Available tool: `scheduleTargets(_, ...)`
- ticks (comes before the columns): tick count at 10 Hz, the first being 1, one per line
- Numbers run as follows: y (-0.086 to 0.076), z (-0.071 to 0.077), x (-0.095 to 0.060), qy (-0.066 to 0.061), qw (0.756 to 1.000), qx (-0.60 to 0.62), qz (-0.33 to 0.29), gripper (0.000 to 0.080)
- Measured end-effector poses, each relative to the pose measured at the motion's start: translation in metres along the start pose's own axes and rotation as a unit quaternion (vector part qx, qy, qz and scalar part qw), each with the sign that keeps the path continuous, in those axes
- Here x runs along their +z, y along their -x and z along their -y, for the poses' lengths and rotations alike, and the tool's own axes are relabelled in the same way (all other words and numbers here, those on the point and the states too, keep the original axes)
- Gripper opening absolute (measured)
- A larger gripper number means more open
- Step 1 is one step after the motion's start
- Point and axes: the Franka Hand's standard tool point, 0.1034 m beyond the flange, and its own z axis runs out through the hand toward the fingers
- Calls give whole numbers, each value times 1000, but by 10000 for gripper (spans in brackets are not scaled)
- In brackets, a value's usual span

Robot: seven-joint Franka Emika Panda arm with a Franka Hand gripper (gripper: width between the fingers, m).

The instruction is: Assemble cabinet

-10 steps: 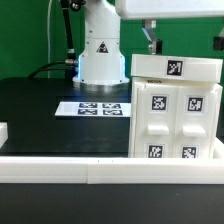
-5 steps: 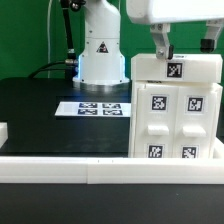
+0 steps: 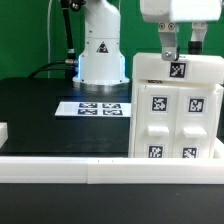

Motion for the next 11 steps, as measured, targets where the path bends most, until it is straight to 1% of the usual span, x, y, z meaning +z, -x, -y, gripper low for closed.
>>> scheduleTargets(1,1,-1,0,1,1000,-29,2,797)
scheduleTargets(4,2,0,1,1,1000,-29,4,797)
scheduleTargets(7,4,10,12,-6,1000,-17,13,797)
scheduleTargets(9,6,11,15,-8,1000,-16,15,797)
scheduleTargets(11,7,9,14,-8,1000,-11,14,797)
